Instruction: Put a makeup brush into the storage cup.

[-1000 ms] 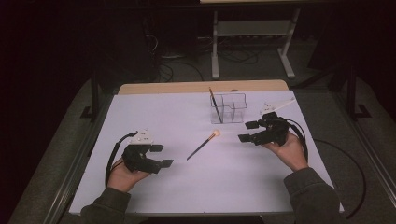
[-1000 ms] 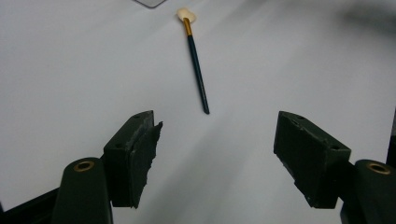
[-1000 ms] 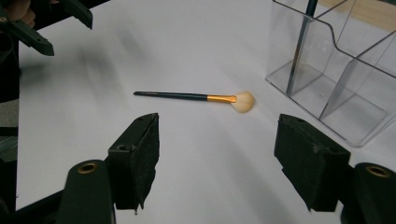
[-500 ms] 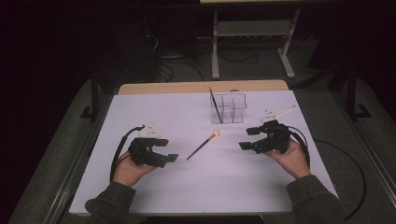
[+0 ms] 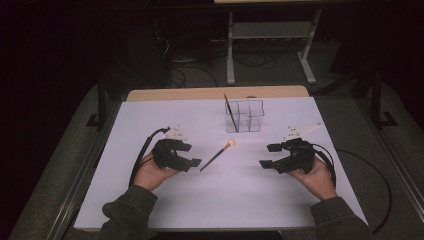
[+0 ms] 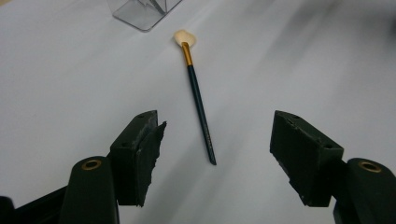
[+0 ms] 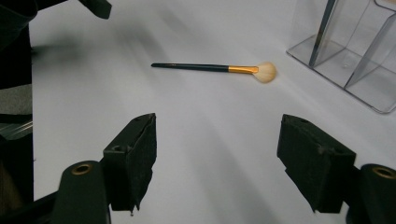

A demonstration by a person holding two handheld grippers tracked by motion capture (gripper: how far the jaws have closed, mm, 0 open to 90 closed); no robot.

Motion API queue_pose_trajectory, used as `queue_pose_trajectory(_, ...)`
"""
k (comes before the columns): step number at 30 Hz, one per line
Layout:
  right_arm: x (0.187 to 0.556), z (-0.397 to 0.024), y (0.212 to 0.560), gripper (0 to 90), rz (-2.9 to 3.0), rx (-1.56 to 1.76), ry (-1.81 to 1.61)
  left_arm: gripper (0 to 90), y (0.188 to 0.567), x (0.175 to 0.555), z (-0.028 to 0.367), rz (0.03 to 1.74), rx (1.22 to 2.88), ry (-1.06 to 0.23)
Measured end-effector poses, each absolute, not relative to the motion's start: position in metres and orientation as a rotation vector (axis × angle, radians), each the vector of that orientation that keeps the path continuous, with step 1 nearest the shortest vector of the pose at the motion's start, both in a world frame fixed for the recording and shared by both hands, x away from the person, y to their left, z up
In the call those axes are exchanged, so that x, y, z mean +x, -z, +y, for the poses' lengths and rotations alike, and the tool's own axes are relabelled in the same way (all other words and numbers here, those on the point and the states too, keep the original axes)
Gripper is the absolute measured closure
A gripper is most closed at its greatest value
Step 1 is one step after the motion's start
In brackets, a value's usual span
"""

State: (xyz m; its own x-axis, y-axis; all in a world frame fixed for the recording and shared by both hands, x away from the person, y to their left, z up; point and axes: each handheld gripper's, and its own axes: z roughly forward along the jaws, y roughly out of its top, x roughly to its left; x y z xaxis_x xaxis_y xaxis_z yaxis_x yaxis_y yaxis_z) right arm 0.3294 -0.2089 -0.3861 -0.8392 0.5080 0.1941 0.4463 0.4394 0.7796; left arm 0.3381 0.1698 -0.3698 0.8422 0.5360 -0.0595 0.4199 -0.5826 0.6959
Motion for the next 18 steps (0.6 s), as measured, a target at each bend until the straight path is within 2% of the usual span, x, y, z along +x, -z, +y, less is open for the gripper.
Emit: queue_pose_trajectory(18,0.324,-0.205,0.394,26.9,2.628,0.838,-1.389,33.7,0.374,0.364,0.135,0.700,2.336,-0.189)
